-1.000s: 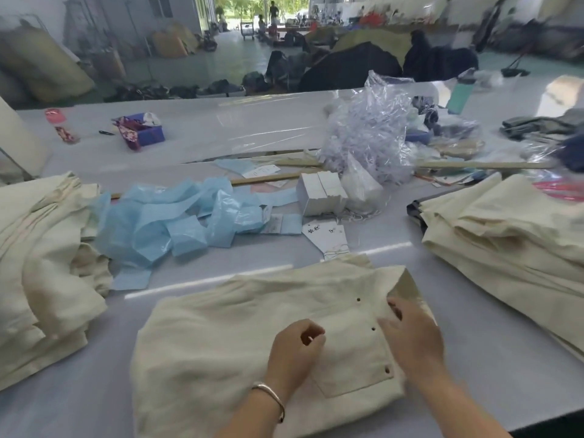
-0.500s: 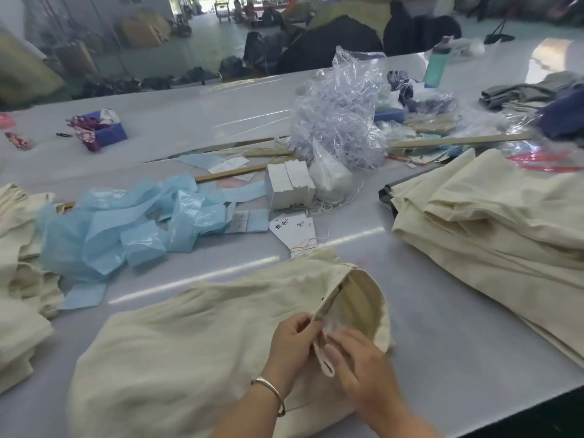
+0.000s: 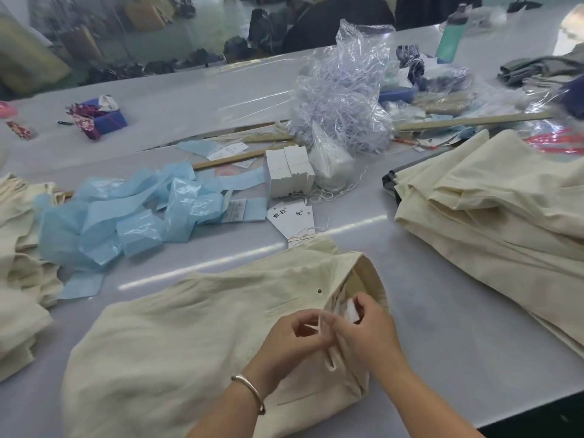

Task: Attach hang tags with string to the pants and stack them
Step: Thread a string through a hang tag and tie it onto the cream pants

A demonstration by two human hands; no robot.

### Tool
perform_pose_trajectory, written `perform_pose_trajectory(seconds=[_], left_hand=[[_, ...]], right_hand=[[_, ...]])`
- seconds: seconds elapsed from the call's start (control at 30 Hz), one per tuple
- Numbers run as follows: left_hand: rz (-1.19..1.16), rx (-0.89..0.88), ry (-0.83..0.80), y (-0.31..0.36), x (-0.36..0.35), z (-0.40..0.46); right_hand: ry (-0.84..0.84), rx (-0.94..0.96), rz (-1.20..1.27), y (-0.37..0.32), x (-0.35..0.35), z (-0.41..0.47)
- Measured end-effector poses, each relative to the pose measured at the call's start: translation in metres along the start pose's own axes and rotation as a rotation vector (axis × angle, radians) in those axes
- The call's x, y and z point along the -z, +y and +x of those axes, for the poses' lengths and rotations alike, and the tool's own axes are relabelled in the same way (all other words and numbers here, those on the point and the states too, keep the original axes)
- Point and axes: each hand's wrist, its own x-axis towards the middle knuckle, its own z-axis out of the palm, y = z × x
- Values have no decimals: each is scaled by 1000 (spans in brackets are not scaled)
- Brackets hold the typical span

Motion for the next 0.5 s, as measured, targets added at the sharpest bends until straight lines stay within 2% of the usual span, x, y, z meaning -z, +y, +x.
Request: perform_pose_trajectory(seconds=[0.07,0.2,0.5], left_hand=[[132,9,-52,15,0,2],[455,2,117,29,-8,9],[253,-36,174,33,-19,4]], right_hand=[[-62,-131,213,-5,8,9],[-306,-276,461,-10,28,17],[-537,-351,704,-7,47,19]])
